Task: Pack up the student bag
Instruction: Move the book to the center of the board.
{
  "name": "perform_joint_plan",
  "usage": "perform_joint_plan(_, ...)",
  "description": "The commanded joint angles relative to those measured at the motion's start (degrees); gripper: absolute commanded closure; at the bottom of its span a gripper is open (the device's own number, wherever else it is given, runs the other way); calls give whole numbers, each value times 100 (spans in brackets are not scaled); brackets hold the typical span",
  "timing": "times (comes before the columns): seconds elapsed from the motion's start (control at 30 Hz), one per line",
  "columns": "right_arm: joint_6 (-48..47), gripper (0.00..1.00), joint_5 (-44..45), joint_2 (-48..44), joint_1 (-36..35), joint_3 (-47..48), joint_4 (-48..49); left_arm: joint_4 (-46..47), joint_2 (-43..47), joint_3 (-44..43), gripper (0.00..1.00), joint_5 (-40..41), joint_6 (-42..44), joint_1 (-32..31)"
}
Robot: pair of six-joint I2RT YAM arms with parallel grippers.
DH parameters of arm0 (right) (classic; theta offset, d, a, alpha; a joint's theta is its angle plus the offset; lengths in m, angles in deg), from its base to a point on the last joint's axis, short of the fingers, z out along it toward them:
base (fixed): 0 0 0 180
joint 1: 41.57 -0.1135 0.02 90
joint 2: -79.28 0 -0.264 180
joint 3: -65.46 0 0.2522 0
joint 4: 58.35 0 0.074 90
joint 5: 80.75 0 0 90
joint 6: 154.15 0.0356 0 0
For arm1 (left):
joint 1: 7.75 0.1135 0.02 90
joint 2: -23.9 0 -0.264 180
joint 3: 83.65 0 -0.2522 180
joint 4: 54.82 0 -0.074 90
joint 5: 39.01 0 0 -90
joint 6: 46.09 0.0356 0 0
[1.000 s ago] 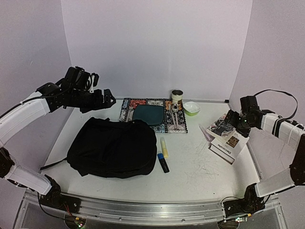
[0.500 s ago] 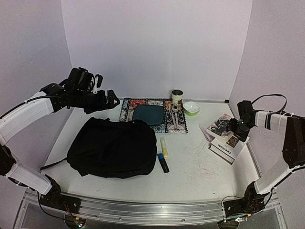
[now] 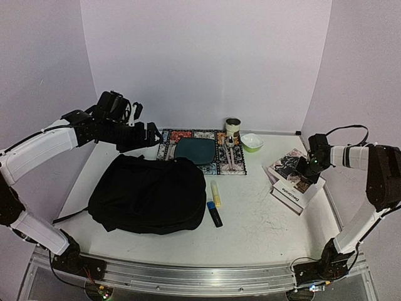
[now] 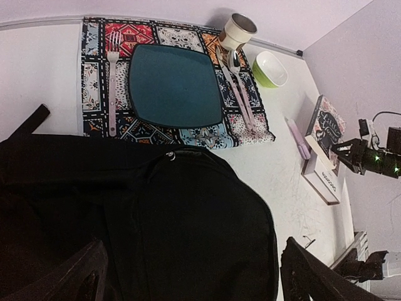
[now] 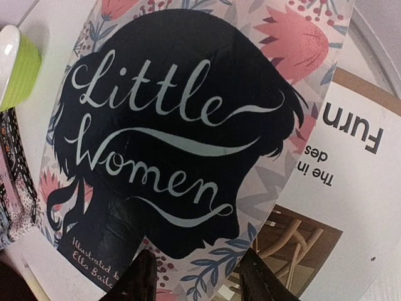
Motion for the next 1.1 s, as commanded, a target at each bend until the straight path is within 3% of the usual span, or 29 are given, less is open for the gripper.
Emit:
perform_joint_plan(0.0,-307,55,-446,102,-457,-259,-832,277,-143,-410,3,-399,79,29)
perform_joint_plan(0.37,-504,55,-459,-52,-1470,-243,-1223,773,-444,-467,7,-1287,-438,11)
perform_joint_plan(0.73,-985,55,-645,-354,-1988,-50,-1455,1042,-727,-541,9,-1448,-712,-361)
perform_joint_plan(1.07,-1039,34,-813,-859,-1752,380,-1423,1098,-1015,-751,11,-1378,-698,-628)
